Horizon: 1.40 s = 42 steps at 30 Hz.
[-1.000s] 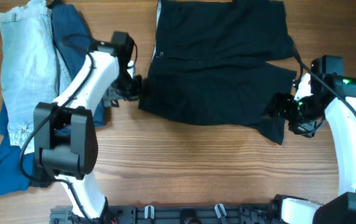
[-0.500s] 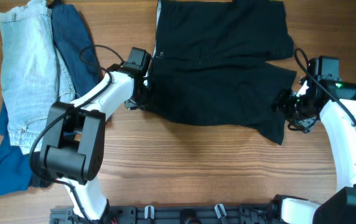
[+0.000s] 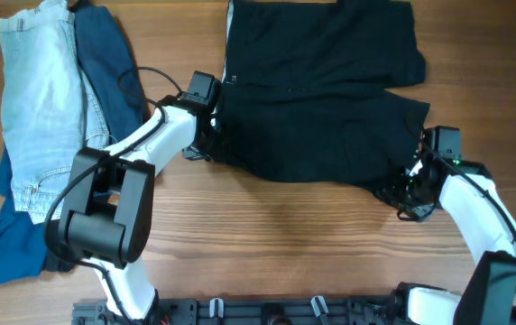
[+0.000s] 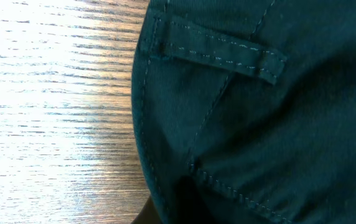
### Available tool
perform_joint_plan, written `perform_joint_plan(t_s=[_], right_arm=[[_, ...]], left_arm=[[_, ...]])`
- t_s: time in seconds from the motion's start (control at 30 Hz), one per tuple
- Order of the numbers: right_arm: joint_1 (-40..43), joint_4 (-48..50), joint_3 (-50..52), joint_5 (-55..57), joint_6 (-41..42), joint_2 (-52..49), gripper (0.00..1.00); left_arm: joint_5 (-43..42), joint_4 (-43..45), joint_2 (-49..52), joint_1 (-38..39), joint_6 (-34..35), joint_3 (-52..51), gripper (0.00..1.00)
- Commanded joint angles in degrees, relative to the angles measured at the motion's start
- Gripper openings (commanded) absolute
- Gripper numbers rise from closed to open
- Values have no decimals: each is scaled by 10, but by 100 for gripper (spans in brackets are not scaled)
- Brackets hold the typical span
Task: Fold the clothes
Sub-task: 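Grasp the left and right edges of the folded shorts with both grippers, then lift the shorts with both grippers and pull them toward the near side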
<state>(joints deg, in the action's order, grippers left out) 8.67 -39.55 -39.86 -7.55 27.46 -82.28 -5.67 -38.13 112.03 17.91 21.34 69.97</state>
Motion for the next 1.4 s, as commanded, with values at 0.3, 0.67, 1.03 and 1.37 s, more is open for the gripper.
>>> perform_joint_plan(t_s=[0.3,0.67,1.03,1.37], right_arm=[[-2,132,73,5,-3,-3,13],[-2,-102,-75,-43,-41,119,4],[-2,-306,-122,-104,-50,345,4],[-2,-84,-138,-101,-66,278,4]], left_arm=[[47,7,12,-2,2,-14,4],[92,-111,-170,-52,23,-13,4],[90,-263,-373,-58,36,-13,4],[125,-203,-368,-24,64,-15,4]])
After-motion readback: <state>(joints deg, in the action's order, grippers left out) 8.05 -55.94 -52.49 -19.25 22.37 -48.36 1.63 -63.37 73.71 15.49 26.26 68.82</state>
